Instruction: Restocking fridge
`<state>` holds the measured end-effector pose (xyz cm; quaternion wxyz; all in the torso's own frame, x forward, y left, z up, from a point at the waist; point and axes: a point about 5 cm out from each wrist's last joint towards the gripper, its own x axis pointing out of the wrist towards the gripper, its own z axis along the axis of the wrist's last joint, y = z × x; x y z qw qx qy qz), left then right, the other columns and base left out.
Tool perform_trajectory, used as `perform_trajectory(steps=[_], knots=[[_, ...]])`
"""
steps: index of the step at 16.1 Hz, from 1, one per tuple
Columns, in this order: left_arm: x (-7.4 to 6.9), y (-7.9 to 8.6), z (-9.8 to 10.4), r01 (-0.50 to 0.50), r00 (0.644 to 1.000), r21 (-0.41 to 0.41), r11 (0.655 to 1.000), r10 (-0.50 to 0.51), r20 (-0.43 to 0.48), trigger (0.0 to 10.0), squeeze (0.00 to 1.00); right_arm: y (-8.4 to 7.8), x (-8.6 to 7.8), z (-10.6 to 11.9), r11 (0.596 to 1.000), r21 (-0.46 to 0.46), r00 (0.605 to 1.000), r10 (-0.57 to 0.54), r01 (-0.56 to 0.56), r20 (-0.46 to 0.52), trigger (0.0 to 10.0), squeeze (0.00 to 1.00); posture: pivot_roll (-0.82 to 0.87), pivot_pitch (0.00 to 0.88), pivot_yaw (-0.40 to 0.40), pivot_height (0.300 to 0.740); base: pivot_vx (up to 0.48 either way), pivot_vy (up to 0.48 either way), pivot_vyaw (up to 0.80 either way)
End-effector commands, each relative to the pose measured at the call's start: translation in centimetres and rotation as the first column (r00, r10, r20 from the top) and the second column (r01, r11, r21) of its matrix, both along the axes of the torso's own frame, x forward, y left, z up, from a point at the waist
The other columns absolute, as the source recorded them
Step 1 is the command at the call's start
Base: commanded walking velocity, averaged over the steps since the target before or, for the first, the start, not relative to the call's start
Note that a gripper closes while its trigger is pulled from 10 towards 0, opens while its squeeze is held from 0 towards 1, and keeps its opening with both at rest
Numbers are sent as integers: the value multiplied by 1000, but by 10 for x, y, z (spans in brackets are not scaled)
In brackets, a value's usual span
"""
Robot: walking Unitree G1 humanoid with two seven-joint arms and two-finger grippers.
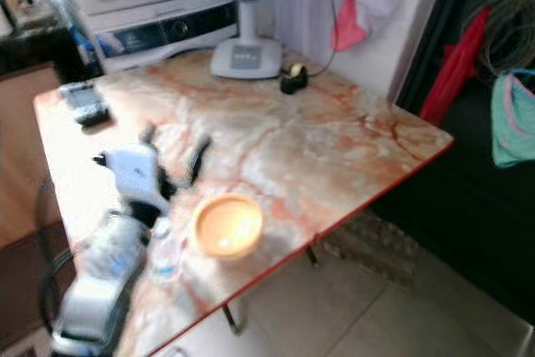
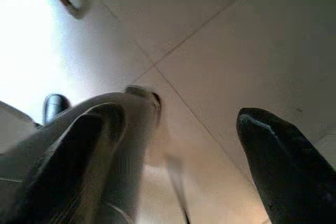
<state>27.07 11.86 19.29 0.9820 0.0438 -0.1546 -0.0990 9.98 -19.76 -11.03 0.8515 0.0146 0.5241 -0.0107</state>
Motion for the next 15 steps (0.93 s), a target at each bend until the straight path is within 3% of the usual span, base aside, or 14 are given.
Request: perform_trajectory(steps=[1,5,6,7,8,9,12,15], knots=[[-3,7,4,-37,999,19,999,36,9,10000,0,5,-10,-3,1000,14,999,-3,4,-41,10000,0,169,0,-24,740,0,0,0],[-8,10,10,-46,998,86,995,49,-38,10000,0,7,-10,-4,1000,19,999,5,-4,-42,10000,0,184,0,-26,740,0,0,0],[-7,14,16,-30,993,93,995,41,-109,10000,0,7,-10,-4,1000,19,999,9,-8,-42,10000,0,184,0,-26,740,0,0,0],[-5,15,21,-3,985,31,1000,8,-174,10000,0,7,-9,-4,1000,20,999,11,-10,-43,10000,0,203,0,-29,740,0,0,0],[-9,11,26,126,943,33,991,-109,-315,10000,0,8,-9,-4,1000,21,999,19,-18,-43,10000,0,213,0,-28,740,0,0,0],[-13,9,28,190,920,74,979,-151,-362,10000,0,9,-8,-4,999,23,999,27,-27,-42,10000,0,214,2,-25,740,0,0,0],[-11,9,28,185,899,38,982,-153,-411,10000,0,10,-6,-3,999,25,999,31,-30,-41,10000,0,220,3,-24,740,0,0,0],[-18,5,15,272,831,114,955,-174,-529,10000,0,10,-5,-3,999,23,998,36,-35,-42,10000,0,215,3,-19,740,0,0,0]])
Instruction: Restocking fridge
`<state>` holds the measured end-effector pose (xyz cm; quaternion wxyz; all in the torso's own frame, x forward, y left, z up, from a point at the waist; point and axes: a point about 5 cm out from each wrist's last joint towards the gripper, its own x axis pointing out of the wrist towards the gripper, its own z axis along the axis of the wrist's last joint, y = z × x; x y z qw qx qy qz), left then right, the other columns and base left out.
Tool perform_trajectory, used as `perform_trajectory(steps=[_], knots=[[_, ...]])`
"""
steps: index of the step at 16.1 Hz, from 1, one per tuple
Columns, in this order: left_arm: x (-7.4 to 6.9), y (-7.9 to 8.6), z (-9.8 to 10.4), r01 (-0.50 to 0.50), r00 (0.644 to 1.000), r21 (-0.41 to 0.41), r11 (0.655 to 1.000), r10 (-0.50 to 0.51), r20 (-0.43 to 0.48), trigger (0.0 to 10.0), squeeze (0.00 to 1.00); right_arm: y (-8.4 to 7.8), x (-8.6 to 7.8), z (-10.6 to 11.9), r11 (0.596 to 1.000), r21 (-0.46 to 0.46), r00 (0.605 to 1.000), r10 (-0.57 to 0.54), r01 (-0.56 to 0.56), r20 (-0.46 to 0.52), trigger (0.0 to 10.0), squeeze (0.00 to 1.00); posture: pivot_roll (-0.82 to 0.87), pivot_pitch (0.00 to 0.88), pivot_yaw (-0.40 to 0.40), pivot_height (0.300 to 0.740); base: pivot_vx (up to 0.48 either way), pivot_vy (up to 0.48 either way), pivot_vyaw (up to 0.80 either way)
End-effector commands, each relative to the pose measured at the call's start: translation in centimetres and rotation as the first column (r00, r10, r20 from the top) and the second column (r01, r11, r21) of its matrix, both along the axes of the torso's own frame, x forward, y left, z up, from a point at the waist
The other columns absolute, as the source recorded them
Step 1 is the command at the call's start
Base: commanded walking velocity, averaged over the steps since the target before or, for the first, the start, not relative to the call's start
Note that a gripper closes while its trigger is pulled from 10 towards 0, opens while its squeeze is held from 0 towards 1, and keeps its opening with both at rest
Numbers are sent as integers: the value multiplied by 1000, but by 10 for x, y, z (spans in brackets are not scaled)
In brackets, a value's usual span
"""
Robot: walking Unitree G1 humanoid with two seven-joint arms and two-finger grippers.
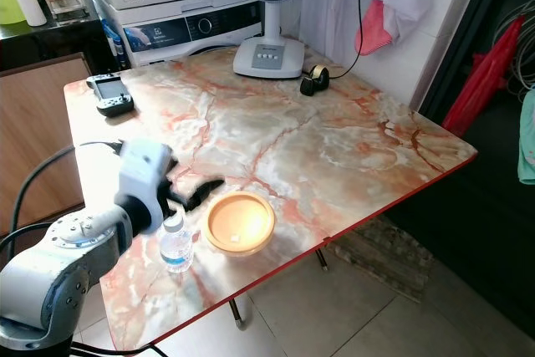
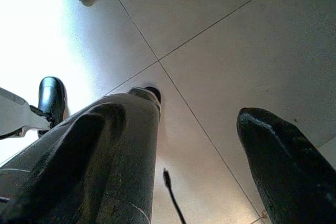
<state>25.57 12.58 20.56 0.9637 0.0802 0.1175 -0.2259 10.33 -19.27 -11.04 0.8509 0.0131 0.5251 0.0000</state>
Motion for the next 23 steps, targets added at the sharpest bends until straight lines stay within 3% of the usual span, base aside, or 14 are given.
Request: perform_trajectory(steps=[1,3,5,10,11,17,18,19,20,21,22,23], knots=[[-3,3,-4,9,999,92,996,-5,-39,10000,0,6,-8,-3,1000,15,999,17,-17,-40,10000,0,213,3,-20,740,0,0,0],[-6,7,-1,25,994,163,986,-8,-105,10000,0,6,-8,-3,1000,17,999,23,-22,-38,10000,0,211,1,-16,740,0,0,0],[-6,8,-3,40,994,219,975,-17,-109,10000,0,7,-8,-3,1000,16,999,26,-25,-39,10000,0,211,0,-14,740,0,0,0],[-8,1,0,75,991,180,981,-53,-126,10000,0,7,-8,-3,999,15,999,33,-33,-41,10000,0,207,0,-10,740,0,0,0],[-9,2,-1,93,989,227,969,-62,-137,10000,0,7,-8,-3,999,14,999,35,-34,-41,10000,0,207,0,-10,740,0,0,0],[-12,8,-3,66,983,248,967,-20,-181,10000,0,8,-6,-3,999,18,998,42,-42,-40,10000,0,220,0,-10,740,0,0,0],[-12,7,-4,69,982,245,967,-22,-187,8980,0,8,-6,-3,999,19,998,43,-43,-40,10000,0,219,0,-9,740,0,0,0],[-12,7,-5,70,981,242,968,-22,-193,4667,0,8,-6,-3,999,19,998,43,-43,-39,10000,0,216,0,-9,740,0,0,0],[-13,7,-5,71,980,245,967,-22,-197,3608,0,8,-6,-3,999,19,998,43,-42,-39,10000,0,216,0,-9,740,0,0,0],[-13,7,-5,71,980,246,967,-22,-198,3608,0,8,-6,-3,999,19,998,43,-42,-39,10000,0,216,0,-9,740,0,0,0],[-13,7,-5,67,980,245,967,-18,-197,0,0,8,-6,-3,999,19,998,41,-40,-39,10000,0,216,0,-10,740,0,0,0],[-12,7,-5,59,980,242,969,-11,-197,0,0,8,-5,-3,999,19,999,39,-38,-38,10000,0,215,0,-10,740,0,0,0]])
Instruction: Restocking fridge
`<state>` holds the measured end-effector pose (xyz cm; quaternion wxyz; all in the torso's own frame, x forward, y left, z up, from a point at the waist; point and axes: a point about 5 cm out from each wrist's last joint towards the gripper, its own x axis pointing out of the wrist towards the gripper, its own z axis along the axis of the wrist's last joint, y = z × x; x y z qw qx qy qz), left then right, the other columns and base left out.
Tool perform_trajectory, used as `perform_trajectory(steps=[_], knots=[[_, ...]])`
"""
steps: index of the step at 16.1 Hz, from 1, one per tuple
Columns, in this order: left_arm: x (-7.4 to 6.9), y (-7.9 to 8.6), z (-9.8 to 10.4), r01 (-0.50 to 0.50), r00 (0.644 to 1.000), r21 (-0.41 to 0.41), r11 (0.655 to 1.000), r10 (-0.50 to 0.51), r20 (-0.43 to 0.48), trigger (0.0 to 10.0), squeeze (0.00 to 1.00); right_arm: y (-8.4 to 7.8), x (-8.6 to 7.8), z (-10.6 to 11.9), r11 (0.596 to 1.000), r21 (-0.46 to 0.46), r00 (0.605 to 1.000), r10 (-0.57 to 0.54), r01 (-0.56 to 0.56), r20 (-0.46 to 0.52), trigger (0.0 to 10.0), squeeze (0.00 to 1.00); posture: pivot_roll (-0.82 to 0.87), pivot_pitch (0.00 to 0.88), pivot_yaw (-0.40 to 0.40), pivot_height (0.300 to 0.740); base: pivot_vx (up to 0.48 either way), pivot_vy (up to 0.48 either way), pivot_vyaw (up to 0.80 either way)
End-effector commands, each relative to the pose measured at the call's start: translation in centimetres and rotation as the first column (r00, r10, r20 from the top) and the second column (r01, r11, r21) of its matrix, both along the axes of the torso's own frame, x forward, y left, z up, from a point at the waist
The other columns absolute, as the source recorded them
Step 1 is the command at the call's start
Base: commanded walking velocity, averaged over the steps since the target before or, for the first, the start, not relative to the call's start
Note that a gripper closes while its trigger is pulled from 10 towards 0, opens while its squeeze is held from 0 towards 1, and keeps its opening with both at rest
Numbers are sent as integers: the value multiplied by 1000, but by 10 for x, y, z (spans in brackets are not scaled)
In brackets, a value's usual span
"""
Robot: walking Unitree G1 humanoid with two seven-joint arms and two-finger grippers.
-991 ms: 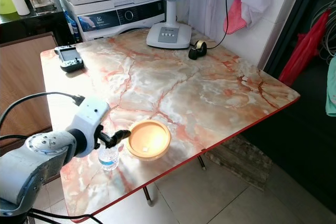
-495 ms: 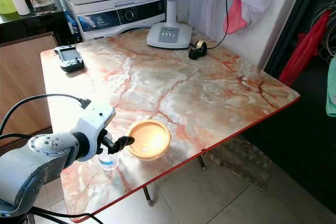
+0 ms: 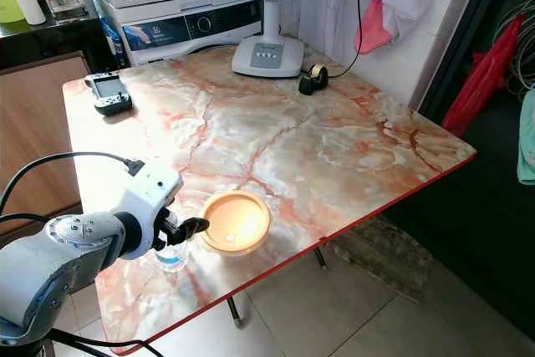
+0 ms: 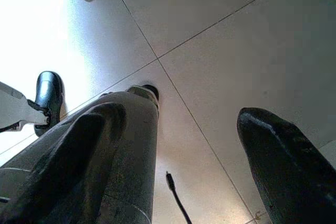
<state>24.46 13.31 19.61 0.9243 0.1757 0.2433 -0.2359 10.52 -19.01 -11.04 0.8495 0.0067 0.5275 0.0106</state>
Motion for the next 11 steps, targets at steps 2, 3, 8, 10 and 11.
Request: perform_trajectory(steps=[2,3,8,10,11], knots=[[-2,1,4,-5,1000,7,1000,5,7,0,0,5,-7,-3,1000,19,999,17,-16,-36,10000,0,217,0,-11,740,0,0,0],[-2,1,3,-5,1000,9,1000,5,-2,0,0,5,-7,-3,1000,20,999,18,-17,-38,10000,0,218,0,-12,740,0,0,0],[-4,2,5,-2,1000,17,1000,2,-8,7647,0,5,-7,-3,1000,22,999,23,-22,-41,10000,0,222,0,-12,740,0,0,0],[-4,1,5,-3,1000,17,1000,3,-9,7647,0,5,-7,-3,1000,22,999,23,-22,-41,10000,0,222,0,-12,740,0,0,0],[-4,1,5,-3,1000,17,1000,4,-10,7647,0,5,-6,-3,1000,22,999,23,-22,-41,10000,0,222,0,-12,740,0,0,0]])
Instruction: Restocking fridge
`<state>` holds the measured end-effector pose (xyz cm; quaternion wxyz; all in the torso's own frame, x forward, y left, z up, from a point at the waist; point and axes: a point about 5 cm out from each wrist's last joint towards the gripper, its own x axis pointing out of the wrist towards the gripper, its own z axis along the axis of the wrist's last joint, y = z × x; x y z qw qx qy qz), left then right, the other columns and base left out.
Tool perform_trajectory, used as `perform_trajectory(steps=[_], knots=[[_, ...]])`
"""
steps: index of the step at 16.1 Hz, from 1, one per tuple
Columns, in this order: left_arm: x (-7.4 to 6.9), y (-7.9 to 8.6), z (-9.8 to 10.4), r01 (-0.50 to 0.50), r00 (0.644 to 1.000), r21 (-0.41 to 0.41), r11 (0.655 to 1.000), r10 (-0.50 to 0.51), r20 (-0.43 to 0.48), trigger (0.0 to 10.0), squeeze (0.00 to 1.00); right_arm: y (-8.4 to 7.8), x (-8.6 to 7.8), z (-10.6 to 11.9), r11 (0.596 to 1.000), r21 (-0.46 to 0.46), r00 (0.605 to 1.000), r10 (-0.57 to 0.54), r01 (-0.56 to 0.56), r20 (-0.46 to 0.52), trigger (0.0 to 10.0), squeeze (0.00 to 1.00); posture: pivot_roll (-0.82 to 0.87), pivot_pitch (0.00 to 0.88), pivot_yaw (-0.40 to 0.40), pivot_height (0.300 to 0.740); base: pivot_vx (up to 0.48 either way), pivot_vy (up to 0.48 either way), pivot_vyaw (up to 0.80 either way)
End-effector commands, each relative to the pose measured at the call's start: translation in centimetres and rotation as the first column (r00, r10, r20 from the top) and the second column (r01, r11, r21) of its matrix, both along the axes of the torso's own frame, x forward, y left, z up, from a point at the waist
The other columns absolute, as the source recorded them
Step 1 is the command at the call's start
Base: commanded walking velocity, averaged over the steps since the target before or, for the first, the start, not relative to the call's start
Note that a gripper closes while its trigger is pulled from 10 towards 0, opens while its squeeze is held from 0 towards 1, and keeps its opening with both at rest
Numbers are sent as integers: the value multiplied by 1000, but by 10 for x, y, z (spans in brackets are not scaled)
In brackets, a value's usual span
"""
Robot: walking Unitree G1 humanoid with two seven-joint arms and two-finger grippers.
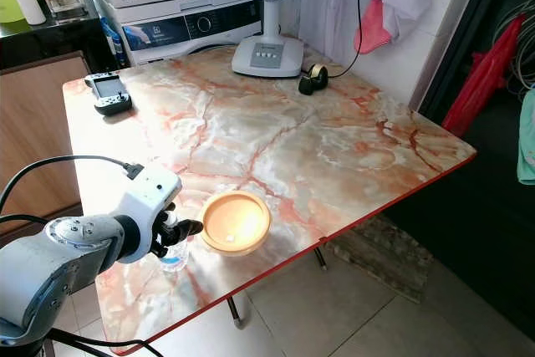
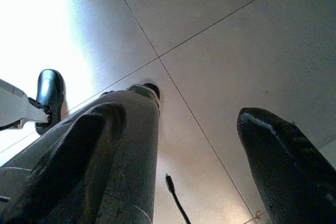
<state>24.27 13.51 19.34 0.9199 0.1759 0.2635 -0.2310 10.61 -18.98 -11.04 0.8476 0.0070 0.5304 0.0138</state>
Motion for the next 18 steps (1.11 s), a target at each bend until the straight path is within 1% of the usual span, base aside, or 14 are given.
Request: perform_trajectory(steps=[1,7,8,9,12,13,14,16,17,18], knots=[[-2,-1,7,11,1000,3,1000,-11,27,7647,0,5,-7,-3,1000,18,999,17,-17,-35,10000,0,222,0,-12,740,0,0,0],[-2,-1,8,10,1000,4,1000,-10,26,7647,0,5,-7,-3,1000,18,999,17,-17,-35,10000,0,222,0,-12,740,0,0,0],[-1,2,6,-1,1000,32,1000,0,30,0,0,5,-7,-3,1000,17,999,22,-22,-38,10000,0,222,0,-13,740,0,0,0],[1,8,5,-26,999,79,997,22,47,0,0,5,-7,-3,999,16,999,32,-31,-42,10000,0,223,0,-15,740,0,0,0],[1,9,7,-38,998,81,996,34,54,0,0,5,-7,-3,999,16,999,34,-33,-43,10000,0,225,0,-16,740,0,0,0],[2,10,7,-49,997,79,996,45,57,275,0,5,-7,-3,999,15,998,35,-34,-43,10000,0,225,0,-16,740,0,0,0],[2,10,8,-53,997,79,995,48,61,9804,0,5,-7,-3,999,15,998,35,-35,-43,10000,0,225,0,-16,740,0,0,0],[3,11,8,-53,997,75,996,48,68,10000,0,5,-7,-3,999,15,998,37,-36,-44,10000,0,223,0,-16,740,0,0,0],[3,9,9,-52,996,65,997,47,74,2549,0,5,-8,-3,999,14,998,37,-37,-44,10000,0,223,0,-16,740,0,0,0],[3,9,9,-50,996,65,997,45,77,0,0,5,-8,-3,999,14,998,39,-39,-45,10000,0,223,0,-16,740,0,0,0]])
